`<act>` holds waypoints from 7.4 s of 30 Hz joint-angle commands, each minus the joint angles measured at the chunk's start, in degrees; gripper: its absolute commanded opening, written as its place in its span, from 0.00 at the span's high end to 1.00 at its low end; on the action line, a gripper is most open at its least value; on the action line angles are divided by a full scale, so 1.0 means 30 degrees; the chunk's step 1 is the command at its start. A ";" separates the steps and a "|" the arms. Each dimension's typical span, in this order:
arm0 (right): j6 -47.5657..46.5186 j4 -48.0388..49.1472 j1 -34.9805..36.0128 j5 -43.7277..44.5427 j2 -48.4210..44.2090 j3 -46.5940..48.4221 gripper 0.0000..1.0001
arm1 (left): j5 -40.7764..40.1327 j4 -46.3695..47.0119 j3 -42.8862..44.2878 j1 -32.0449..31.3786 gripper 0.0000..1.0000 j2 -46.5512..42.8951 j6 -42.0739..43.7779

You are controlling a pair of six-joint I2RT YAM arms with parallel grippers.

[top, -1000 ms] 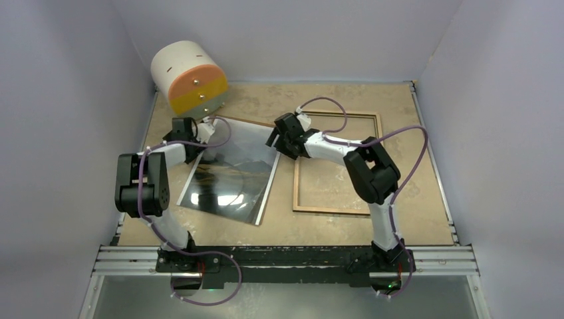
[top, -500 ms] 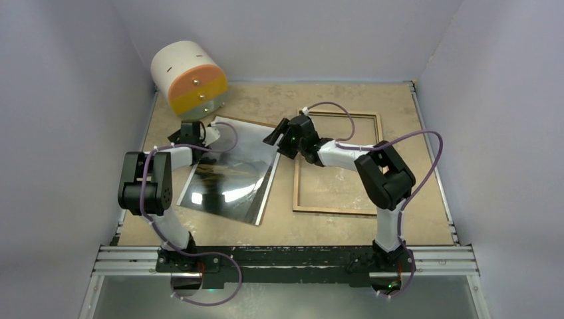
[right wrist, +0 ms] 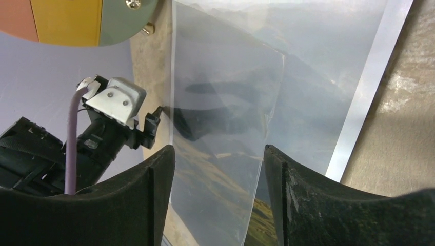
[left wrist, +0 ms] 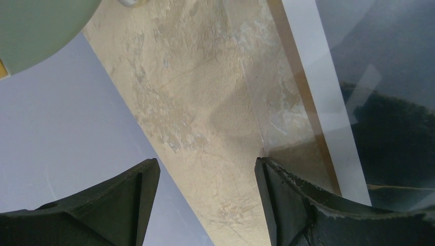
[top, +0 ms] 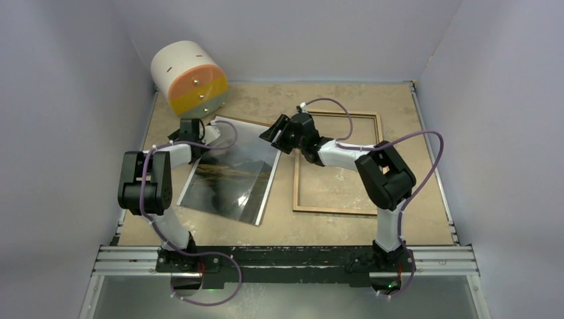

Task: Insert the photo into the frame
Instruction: Pick up the photo frame item at the center of the board, then place the photo frame item in the photo frame, then pick up the photo frame item from the photo frame, then move the photo frame to the center of the board, then place the photo frame item in the photo frame.

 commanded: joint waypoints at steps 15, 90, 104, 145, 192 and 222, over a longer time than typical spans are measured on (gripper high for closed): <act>0.2967 0.7998 0.0014 -0.3052 0.2838 0.0439 0.47 | 0.4093 -0.5820 0.0203 0.0036 0.29 0.2219 -0.1600; -0.7845 -0.6977 -1.1175 -0.7252 -0.4278 -0.8238 0.18 | 0.2806 -0.9810 0.7961 -0.8522 0.23 0.4209 -0.5475; -0.1210 0.5952 -1.1196 -1.0414 -0.3827 -1.3301 0.44 | 0.2918 -0.9473 0.7454 -0.8602 0.23 0.4762 -0.5451; -1.1846 -1.7657 -1.3596 -0.3229 -1.1552 0.5488 1.00 | 1.0108 -1.1743 1.8346 -1.2180 0.23 0.8130 -1.3508; -1.1187 -1.6106 -1.3197 -0.7141 -1.1066 0.4227 1.00 | 0.7916 -1.1084 1.0917 -1.1202 0.22 0.4134 -1.0534; -0.6418 -0.8346 -0.9040 -1.0965 -1.0729 -0.4566 1.00 | 0.7748 -1.0591 0.8733 -0.5218 0.22 0.0412 -0.9817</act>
